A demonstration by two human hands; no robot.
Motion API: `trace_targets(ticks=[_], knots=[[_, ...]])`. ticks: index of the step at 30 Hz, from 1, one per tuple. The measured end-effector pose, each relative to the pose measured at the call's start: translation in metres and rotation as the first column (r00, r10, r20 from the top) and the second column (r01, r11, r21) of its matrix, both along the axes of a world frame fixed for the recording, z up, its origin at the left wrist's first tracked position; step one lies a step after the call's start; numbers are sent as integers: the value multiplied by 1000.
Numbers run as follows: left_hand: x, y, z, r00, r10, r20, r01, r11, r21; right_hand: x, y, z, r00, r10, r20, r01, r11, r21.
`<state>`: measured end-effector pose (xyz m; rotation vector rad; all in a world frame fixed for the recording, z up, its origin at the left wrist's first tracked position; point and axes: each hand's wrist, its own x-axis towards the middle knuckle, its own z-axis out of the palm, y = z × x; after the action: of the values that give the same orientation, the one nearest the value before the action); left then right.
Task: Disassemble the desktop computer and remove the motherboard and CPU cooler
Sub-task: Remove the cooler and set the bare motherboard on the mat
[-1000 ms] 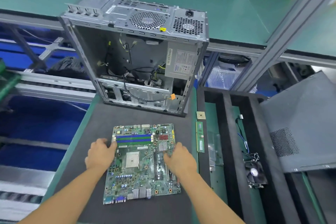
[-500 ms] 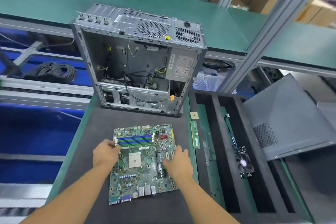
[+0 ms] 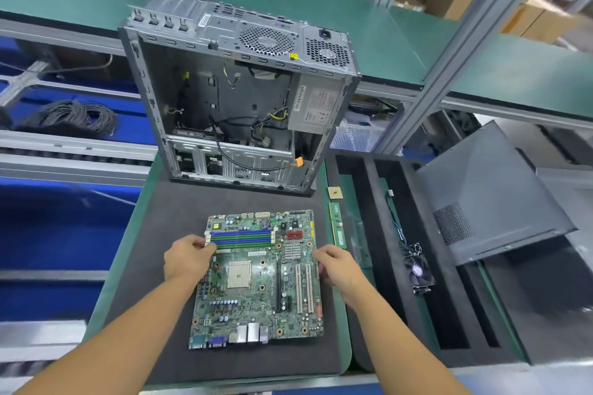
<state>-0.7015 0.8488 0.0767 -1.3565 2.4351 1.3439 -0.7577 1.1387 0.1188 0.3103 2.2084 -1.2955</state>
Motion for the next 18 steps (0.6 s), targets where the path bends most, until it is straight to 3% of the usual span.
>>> trace_targets(ticks=[10,15,18], knots=[[-19,23,7,995,-96,-40,98,995,34,18,24,39,990,25,-141,-23,1000,15],[-37,55,17,990,-101,-99,110,990,93,13,47,60,966,-145,-214,140,989,-37],[-51,83,24,987,-107,-120,121,985,123,4,67,69,953,-274,-125,261,959,-111]])
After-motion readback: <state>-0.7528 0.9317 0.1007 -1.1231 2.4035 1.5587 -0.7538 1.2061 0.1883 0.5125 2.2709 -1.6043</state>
